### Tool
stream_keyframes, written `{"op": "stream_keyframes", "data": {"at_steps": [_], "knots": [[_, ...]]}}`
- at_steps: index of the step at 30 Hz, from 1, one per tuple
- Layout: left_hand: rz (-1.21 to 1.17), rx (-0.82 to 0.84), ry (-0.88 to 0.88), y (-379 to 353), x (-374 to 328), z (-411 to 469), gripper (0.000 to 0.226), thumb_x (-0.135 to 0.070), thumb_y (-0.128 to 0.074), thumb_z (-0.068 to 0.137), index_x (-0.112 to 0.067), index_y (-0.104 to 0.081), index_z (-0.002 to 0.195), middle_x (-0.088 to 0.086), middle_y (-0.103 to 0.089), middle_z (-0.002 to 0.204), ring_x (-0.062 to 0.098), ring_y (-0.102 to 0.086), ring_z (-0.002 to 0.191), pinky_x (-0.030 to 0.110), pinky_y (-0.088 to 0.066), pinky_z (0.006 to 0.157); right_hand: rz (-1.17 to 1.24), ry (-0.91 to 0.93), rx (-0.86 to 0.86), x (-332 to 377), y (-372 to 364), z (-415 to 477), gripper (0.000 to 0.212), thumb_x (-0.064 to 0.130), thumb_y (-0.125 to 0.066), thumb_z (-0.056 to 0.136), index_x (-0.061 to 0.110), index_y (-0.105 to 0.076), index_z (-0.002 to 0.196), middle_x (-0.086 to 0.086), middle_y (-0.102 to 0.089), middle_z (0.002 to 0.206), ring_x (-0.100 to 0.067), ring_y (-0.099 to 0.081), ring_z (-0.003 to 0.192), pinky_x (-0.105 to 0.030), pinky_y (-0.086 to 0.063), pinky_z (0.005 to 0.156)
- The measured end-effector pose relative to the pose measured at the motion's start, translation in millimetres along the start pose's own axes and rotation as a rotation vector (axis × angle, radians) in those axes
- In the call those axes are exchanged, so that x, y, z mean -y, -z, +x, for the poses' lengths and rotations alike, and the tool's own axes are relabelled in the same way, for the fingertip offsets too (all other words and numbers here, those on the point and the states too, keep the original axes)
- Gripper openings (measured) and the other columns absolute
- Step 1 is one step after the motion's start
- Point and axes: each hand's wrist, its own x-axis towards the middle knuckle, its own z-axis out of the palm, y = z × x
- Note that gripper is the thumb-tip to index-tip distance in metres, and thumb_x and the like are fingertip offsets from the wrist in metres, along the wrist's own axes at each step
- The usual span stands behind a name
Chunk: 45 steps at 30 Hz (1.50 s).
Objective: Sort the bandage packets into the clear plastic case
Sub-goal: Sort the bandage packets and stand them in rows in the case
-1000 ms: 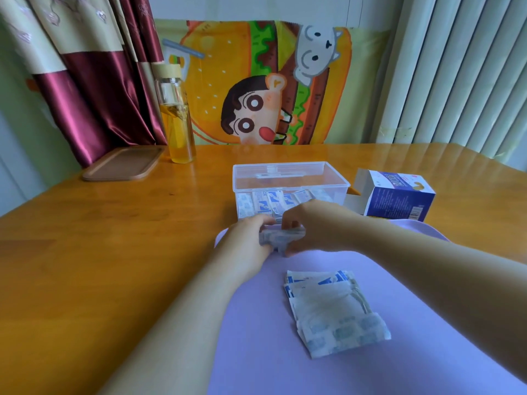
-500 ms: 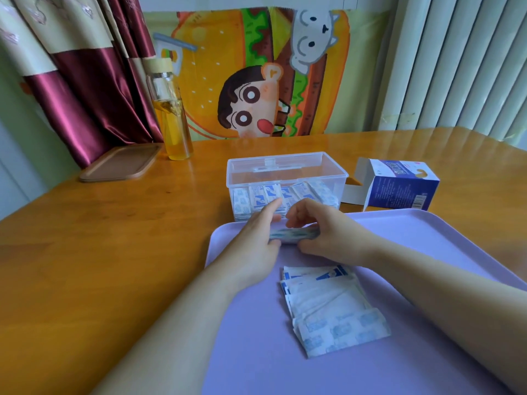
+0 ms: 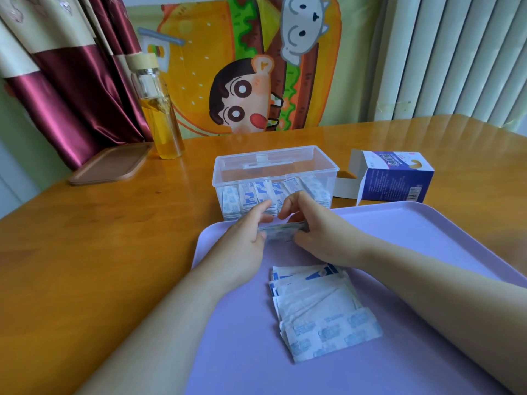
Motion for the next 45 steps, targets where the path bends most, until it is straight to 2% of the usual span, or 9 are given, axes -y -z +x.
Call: {"op": "stream_keyframes", "data": {"at_steps": [6,9,13,18,25,31,36,41,45], "knots": [[0.225,-0.048,-0.067,4,-3,-3,0.047,-0.016,-0.042,0.099,-0.034,-0.036,0.143,-0.018,-0.042,0.143,0.003,-0.035,0.133,-0.005,-0.017,0.08,-0.19,0.024,-0.076,-1,0,-3,0.037,-0.006,-0.043,0.084,0.02,-0.053,0.108,0.013,-0.054,0.087,0.001,-0.051,0.07,-0.012,-0.038,0.064],[0.385,-0.117,-0.093,5,1,-3,0.045,-0.021,-0.043,0.098,-0.039,-0.04,0.139,-0.019,-0.043,0.143,0.005,-0.037,0.132,0.007,-0.026,0.092,-0.385,0.111,-0.075,-5,0,-4,0.044,0.002,-0.048,0.088,0.024,-0.058,0.125,0.002,-0.063,0.105,-0.016,-0.056,0.098,-0.025,-0.043,0.084],[0.49,-0.132,-0.101,3,4,-1,0.049,-0.014,-0.038,0.098,-0.04,-0.038,0.14,-0.017,-0.045,0.14,0.005,-0.041,0.126,0.007,-0.027,0.083,-0.627,0.156,-0.111,-9,3,-4,0.04,0.019,-0.054,0.092,0.028,-0.054,0.132,-0.002,-0.063,0.107,-0.027,-0.049,0.097,-0.027,-0.033,0.077],[0.377,-0.047,-0.1,-7,-1,-1,0.059,-0.001,-0.036,0.097,-0.025,-0.021,0.149,-0.008,-0.034,0.146,0.007,-0.032,0.133,0.001,-0.016,0.086,-0.412,0.061,-0.063,-3,-1,-5,0.041,0.011,-0.053,0.092,0.026,-0.055,0.131,-0.002,-0.053,0.1,-0.023,-0.055,0.092,-0.027,-0.041,0.081],[0.54,0.08,-0.077,-11,-1,-1,0.071,-0.005,-0.041,0.096,-0.019,0.002,0.151,0.0,-0.022,0.149,0.022,-0.02,0.136,0.027,-0.022,0.108,-0.353,0.043,-0.121,1,4,-6,0.017,0.006,-0.061,0.083,0.013,-0.069,0.097,0.015,-0.055,0.075,0.005,-0.046,0.061,-0.007,-0.036,0.062],[0.526,-0.208,-0.135,-1,-9,-6,0.019,-0.023,-0.043,0.096,-0.028,-0.05,0.113,-0.003,-0.064,0.11,0.02,-0.057,0.1,0.031,-0.044,0.074,-0.385,0.213,-0.257,18,9,-8,0.014,0.011,-0.066,0.085,0.02,-0.069,0.095,0.011,-0.063,0.084,-0.015,-0.048,0.085,-0.029,-0.043,0.068],[0.441,-0.246,-0.137,2,-6,-7,0.021,-0.025,-0.05,0.086,-0.025,-0.038,0.068,-0.004,-0.054,0.068,0.024,-0.054,0.072,0.027,-0.03,0.054,-0.363,0.228,-0.321,26,9,-10,0.013,0.011,-0.068,0.083,0.019,-0.068,0.093,0.03,-0.045,0.071,-0.014,-0.048,0.08,-0.034,-0.047,0.069],[0.277,-0.157,-0.09,6,-11,-9,0.023,-0.029,-0.055,0.083,-0.033,-0.05,0.06,-0.004,-0.049,0.057,0.026,-0.051,0.068,0.028,-0.033,0.055,-0.353,0.33,-0.326,28,9,-12,0.013,0.012,-0.065,0.081,0.019,-0.068,0.091,0.022,-0.052,0.074,-0.006,-0.042,0.06,-0.018,-0.037,0.057],[0.018,-0.019,0.009,9,-20,-11,0.014,-0.042,-0.056,0.074,-0.043,-0.061,0.088,-0.016,-0.07,0.081,0.011,-0.066,0.077,0.03,-0.051,0.075,-0.315,0.386,-0.311,29,14,-11,0.016,0.008,-0.064,0.079,0.018,-0.068,0.091,0.01,-0.059,0.075,-0.004,-0.047,0.061,-0.01,-0.039,0.058]]}}
